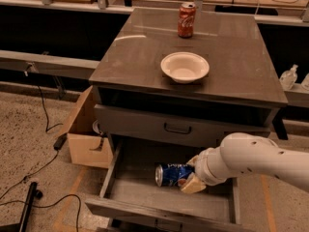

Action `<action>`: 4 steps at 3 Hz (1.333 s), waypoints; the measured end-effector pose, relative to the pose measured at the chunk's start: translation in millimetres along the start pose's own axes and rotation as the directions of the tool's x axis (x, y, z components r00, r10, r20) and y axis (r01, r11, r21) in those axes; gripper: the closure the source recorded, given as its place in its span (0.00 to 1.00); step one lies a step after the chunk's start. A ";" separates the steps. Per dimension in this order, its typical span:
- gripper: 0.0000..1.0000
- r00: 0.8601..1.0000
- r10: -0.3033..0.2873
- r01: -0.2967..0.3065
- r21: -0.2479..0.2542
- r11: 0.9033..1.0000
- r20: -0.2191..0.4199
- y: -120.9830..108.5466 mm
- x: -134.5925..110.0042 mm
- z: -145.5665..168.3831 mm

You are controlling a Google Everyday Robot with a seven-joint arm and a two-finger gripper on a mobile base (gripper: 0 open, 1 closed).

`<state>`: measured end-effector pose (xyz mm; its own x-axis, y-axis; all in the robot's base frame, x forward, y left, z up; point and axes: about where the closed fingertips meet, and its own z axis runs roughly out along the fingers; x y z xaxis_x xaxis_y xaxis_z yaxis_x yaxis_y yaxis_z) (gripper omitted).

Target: Place pepsi can into middle drawer

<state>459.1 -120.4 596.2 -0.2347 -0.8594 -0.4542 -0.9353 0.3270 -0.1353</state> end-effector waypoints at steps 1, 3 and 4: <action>1.00 0.999 0.025 -0.024 0.040 0.999 -0.028 -27.8 14.9 29.8; 1.00 0.986 0.140 -0.130 0.102 0.986 -0.090 -63.4 58.1 86.9; 0.99 0.969 0.213 -0.199 0.115 0.973 -0.126 -55.7 89.7 113.5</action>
Offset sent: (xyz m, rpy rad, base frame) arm 0.0994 -0.0480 -0.0992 -0.0809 -0.0417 -0.2066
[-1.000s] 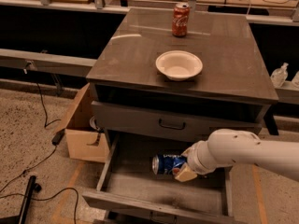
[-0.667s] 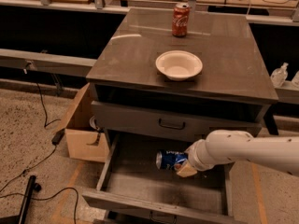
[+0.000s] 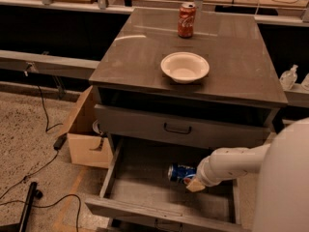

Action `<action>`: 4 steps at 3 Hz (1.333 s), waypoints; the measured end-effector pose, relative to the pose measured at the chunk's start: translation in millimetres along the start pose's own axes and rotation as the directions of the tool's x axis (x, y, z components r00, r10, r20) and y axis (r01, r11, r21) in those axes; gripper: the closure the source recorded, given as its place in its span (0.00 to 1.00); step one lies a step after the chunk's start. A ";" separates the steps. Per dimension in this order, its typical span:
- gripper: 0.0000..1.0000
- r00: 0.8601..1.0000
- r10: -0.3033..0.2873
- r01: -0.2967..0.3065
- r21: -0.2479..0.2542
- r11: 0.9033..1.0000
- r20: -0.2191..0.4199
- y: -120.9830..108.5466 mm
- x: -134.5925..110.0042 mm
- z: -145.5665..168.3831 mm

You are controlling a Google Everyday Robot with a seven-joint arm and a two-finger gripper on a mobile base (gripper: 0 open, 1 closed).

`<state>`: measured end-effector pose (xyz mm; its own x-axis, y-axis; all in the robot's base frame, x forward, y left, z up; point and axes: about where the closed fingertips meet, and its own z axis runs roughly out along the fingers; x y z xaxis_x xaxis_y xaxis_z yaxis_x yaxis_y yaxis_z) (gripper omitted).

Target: Place pepsi can into middle drawer

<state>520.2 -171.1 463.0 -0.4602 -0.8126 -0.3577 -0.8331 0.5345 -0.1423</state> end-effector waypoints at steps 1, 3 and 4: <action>0.76 0.999 0.024 -0.023 0.011 1.000 -0.049 3.6 18.2 17.3; 0.30 0.995 -0.011 0.010 -0.012 1.000 -0.095 18.8 16.2 51.0; 0.07 0.997 -0.007 0.006 -0.007 1.000 -0.080 21.7 16.8 48.3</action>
Offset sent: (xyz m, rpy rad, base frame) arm -0.0078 0.0052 -0.0660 -0.1132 0.0723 -0.0030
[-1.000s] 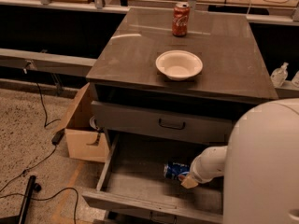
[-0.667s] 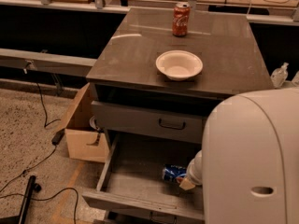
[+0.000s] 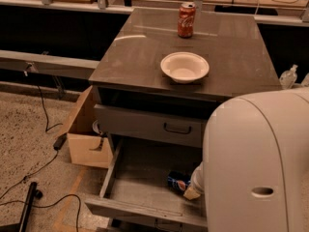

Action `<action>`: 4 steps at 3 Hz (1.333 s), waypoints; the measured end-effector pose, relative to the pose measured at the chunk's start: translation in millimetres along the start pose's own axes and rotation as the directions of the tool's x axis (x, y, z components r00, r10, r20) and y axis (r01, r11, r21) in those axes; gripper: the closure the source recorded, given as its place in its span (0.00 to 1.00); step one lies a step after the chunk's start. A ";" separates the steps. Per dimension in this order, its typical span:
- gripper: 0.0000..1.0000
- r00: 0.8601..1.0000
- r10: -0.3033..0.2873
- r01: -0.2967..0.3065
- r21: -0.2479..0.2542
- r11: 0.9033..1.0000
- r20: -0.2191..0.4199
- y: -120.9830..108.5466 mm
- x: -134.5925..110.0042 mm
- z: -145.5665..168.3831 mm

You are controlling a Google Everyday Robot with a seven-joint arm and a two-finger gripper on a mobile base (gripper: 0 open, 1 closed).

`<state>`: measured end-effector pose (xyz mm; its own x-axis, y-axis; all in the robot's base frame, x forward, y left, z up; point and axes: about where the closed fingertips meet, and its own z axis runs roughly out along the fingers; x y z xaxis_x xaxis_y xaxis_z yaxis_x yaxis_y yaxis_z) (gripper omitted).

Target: Place pepsi can into middle drawer

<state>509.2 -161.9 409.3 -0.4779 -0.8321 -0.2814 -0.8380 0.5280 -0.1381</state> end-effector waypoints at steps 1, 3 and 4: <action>0.00 0.998 0.054 -0.055 0.047 0.997 0.026 -8.2 19.7 -27.1; 0.23 0.972 0.183 -0.219 0.294 0.930 0.144 -53.4 79.4 -153.7; 0.20 0.971 0.184 -0.223 0.306 0.925 0.153 -57.1 78.6 -160.9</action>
Offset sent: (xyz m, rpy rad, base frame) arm -0.0412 -0.1252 0.1391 0.0430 -0.3081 -0.2911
